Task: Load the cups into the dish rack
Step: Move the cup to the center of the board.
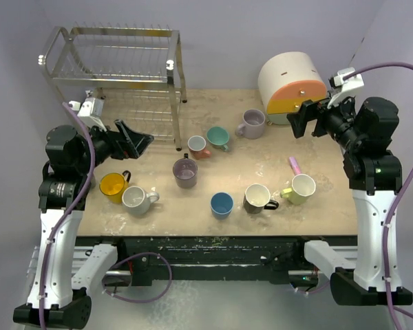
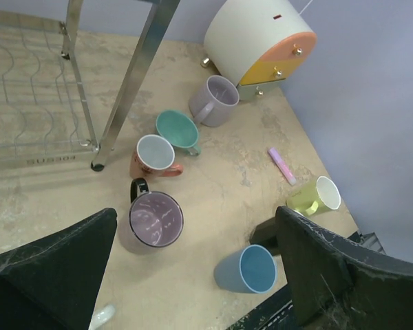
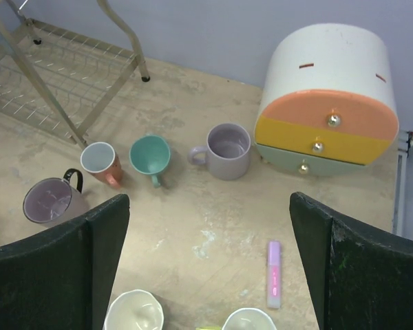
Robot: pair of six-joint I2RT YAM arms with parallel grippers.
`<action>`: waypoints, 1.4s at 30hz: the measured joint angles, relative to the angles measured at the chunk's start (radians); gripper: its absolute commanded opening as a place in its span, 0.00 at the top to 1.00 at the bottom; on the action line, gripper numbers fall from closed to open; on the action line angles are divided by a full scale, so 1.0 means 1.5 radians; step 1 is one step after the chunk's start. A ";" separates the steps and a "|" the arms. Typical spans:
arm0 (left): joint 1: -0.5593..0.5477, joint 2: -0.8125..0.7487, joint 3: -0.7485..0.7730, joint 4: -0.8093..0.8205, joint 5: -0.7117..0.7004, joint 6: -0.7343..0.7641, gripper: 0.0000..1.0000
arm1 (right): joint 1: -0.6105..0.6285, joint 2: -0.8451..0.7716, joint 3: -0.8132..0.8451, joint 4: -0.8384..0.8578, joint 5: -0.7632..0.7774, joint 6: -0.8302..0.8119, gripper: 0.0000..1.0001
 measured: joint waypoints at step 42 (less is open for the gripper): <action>0.032 -0.016 -0.136 -0.274 -0.203 -0.260 0.68 | -0.004 -0.059 -0.257 0.017 -0.345 -0.240 0.00</action>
